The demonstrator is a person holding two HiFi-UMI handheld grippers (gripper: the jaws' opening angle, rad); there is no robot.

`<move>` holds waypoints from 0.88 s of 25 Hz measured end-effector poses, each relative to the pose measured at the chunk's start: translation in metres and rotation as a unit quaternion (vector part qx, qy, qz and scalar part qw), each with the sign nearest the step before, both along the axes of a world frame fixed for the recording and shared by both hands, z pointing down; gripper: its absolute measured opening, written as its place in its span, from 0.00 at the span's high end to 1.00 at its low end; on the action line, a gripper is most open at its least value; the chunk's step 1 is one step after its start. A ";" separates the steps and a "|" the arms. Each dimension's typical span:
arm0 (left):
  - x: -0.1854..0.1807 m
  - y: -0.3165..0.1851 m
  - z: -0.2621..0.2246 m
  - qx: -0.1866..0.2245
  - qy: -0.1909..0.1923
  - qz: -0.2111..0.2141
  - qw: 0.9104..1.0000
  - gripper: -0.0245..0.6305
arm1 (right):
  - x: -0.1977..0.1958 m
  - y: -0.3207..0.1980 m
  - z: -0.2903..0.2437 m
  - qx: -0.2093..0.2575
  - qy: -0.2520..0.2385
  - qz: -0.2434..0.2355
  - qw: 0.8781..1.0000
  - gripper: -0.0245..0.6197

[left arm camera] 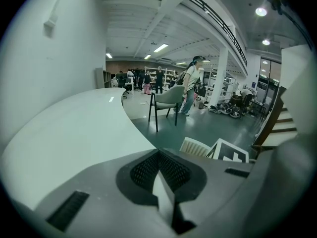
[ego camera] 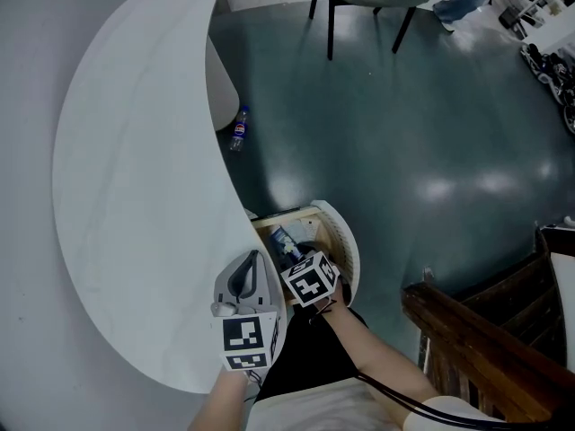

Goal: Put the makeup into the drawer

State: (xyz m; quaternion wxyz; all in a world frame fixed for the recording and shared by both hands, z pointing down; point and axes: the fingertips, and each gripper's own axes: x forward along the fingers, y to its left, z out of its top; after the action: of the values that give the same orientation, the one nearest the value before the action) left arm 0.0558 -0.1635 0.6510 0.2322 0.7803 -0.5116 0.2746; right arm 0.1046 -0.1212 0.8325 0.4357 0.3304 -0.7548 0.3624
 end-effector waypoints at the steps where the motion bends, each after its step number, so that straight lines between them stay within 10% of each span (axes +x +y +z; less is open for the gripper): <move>1: 0.000 0.000 0.000 -0.001 0.000 -0.001 1.000 0.94 | 0.000 0.001 0.002 -0.004 0.002 0.000 1.000 0.76; 22: 0.000 -0.001 0.003 -0.014 -0.004 -0.007 1.000 0.94 | 0.009 0.000 0.016 -0.032 0.004 0.043 0.999 0.76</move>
State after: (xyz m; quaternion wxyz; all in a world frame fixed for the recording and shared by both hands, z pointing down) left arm 0.0554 -0.1642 0.6536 0.2433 0.7721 -0.5143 0.2831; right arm 0.1133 -0.1217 0.8482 0.4336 0.3497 -0.7260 0.4034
